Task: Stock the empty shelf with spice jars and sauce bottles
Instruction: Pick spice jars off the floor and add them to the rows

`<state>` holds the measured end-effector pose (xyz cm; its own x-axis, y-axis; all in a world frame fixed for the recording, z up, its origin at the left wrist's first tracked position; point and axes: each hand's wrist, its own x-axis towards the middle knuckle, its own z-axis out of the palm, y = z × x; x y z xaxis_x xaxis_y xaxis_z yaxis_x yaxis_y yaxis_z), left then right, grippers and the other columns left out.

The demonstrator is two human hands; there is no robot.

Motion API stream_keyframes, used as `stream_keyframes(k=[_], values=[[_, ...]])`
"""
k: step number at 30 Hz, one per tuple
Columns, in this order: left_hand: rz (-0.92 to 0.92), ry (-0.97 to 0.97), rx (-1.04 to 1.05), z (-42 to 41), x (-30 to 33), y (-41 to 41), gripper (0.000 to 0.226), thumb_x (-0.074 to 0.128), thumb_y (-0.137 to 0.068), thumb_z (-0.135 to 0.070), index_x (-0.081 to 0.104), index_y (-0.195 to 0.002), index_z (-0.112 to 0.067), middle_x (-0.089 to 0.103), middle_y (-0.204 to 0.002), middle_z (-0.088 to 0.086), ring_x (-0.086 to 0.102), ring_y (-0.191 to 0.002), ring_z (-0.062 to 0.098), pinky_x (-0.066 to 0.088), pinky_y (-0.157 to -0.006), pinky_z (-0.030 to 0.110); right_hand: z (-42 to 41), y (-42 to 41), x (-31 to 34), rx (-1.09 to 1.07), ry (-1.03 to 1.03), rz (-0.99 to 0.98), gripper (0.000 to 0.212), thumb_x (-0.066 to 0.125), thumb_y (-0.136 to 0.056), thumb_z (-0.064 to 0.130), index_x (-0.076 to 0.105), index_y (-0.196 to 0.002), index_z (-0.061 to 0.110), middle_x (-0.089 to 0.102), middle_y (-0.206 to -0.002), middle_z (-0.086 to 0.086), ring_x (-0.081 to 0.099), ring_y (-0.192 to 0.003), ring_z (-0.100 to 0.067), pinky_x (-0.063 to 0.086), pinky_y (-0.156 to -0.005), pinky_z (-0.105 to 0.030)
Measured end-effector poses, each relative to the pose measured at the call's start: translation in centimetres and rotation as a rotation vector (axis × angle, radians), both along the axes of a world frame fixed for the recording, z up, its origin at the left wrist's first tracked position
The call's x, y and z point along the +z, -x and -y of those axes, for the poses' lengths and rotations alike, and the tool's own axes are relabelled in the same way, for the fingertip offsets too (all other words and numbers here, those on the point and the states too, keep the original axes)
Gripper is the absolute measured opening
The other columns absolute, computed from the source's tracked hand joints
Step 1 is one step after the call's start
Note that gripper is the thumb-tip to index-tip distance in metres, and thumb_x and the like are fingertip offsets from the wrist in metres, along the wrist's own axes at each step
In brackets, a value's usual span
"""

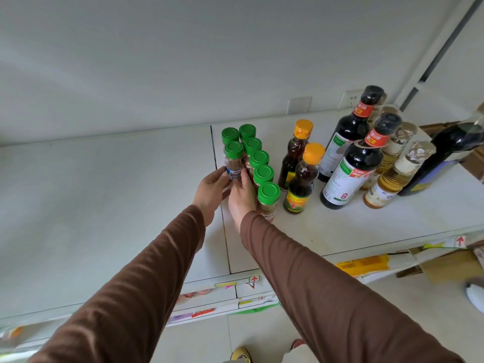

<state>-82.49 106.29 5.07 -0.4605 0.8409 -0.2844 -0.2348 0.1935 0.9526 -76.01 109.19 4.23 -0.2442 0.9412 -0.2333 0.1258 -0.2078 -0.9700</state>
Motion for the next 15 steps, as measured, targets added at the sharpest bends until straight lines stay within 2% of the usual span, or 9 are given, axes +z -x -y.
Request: stream_keyframes(k=[6, 7, 8, 9, 10, 11, 12, 14, 15], values=[[-0.02, -0.003, 0.003, 0.0, -0.3, 0.0, 0.034, 0.042, -0.108, -0.012, 0.054, -0.139, -0.008, 0.069, -0.119, 0.012, 0.07, -0.092, 0.011, 0.058, -0.08, 0.019, 0.5, -0.2, 0.2, 0.021, -0.025, 0.075, 0.053, 0.042, -0.105, 0.015, 0.031, -0.157, 0.02, 0.027, -0.165, -0.003, 0.03, -0.15, -0.022, 0.025, -0.123, -0.035], [-0.027, 0.006, 0.013, 0.1, -0.4, 0.0, 0.035, 0.043, -0.107, -0.013, 0.052, -0.141, -0.007, 0.07, -0.117, 0.011, 0.071, -0.087, 0.007, 0.058, -0.077, 0.017, 0.7, -0.3, 0.2, 0.021, -0.034, 0.079, 0.053, 0.043, -0.105, 0.014, 0.033, -0.156, 0.019, 0.029, -0.164, -0.003, 0.031, -0.149, -0.021, 0.024, -0.121, -0.026], [-0.036, 0.023, 0.022, 0.2, -0.5, 0.1, 0.037, 0.044, -0.107, -0.014, 0.05, -0.143, -0.006, 0.069, -0.118, 0.011, 0.071, -0.088, 0.007, 0.057, -0.078, 0.017, 0.9, -0.5, 0.2, 0.018, -0.046, 0.077, 0.052, 0.043, -0.104, 0.011, 0.035, -0.155, 0.017, 0.032, -0.162, -0.003, 0.034, -0.146, -0.018, 0.023, -0.115, -0.011], [-0.047, 0.044, 0.03, 0.4, -0.6, 0.1, 0.04, 0.045, -0.107, -0.015, 0.048, -0.145, -0.006, 0.067, -0.123, 0.012, 0.07, -0.093, 0.009, 0.057, -0.083, 0.019, 1.2, -0.8, 0.0, 0.016, -0.053, 0.079, 0.052, 0.043, -0.103, 0.007, 0.036, -0.154, 0.015, 0.035, -0.16, -0.004, 0.038, -0.142, -0.015, 0.019, -0.101, 0.006], [-0.078, 0.066, 0.039, 0.6, -0.7, 0.1, 0.042, 0.047, -0.107, -0.017, 0.047, -0.147, -0.007, 0.064, -0.13, 0.013, 0.067, -0.101, 0.013, 0.055, -0.091, 0.023, 1.5, -1.1, -0.1, 0.022, -0.051, 0.082, 0.053, 0.043, -0.102, 0.004, 0.036, -0.154, 0.014, 0.037, -0.158, -0.006, 0.04, -0.135, -0.01, 0.016, -0.087, 0.014], [-0.134, 0.081, 0.048, 1.0, -0.7, 0.1, 0.042, 0.048, -0.106, -0.017, 0.047, -0.148, -0.009, 0.062, -0.136, 0.012, 0.065, -0.109, 0.017, 0.052, -0.099, 0.028, 1.8, -1.5, 0.0, 0.042, -0.043, 0.085, 0.055, 0.042, -0.101, 0.001, 0.036, -0.154, 0.014, 0.038, -0.157, -0.007, 0.04, -0.129, -0.007, 0.014, -0.082, 0.016], [-0.216, 0.092, 0.054, 1.4, -0.7, 0.0, 0.042, 0.049, -0.105, -0.018, 0.049, -0.147, -0.01, 0.06, -0.138, 0.01, 0.062, -0.116, 0.019, 0.049, -0.105, 0.031, 2.2, -1.8, 0.1, 0.074, -0.032, 0.091, 0.055, 0.041, -0.102, 0.001, 0.035, -0.155, 0.015, 0.039, -0.157, -0.007, 0.04, -0.13, -0.007, 0.016, -0.09, 0.013], [-0.413, 0.109, 0.053, 2.5, -0.6, -0.3, 0.039, 0.052, -0.104, -0.017, 0.054, -0.143, -0.014, 0.061, -0.138, 0.006, 0.058, -0.125, 0.021, 0.045, -0.108, 0.032, 3.1, -2.6, 0.2, 0.15, -0.028, 0.109, 0.053, 0.04, -0.103, 0.001, 0.036, -0.154, 0.015, 0.039, -0.158, -0.006, 0.04, -0.142, -0.016, 0.026, -0.115, -0.013], [-0.511, 0.123, 0.047, 3.1, -0.5, -0.4, 0.038, 0.052, -0.103, -0.018, 0.056, -0.141, -0.016, 0.062, -0.138, 0.004, 0.057, -0.127, 0.02, 0.044, -0.108, 0.031, 3.6, -3.1, 0.1, 0.189, -0.036, 0.122, 0.052, 0.039, -0.103, 0.001, 0.038, -0.153, 0.014, 0.04, -0.158, -0.007, 0.04, -0.144, -0.02, 0.028, -0.119, -0.024]])
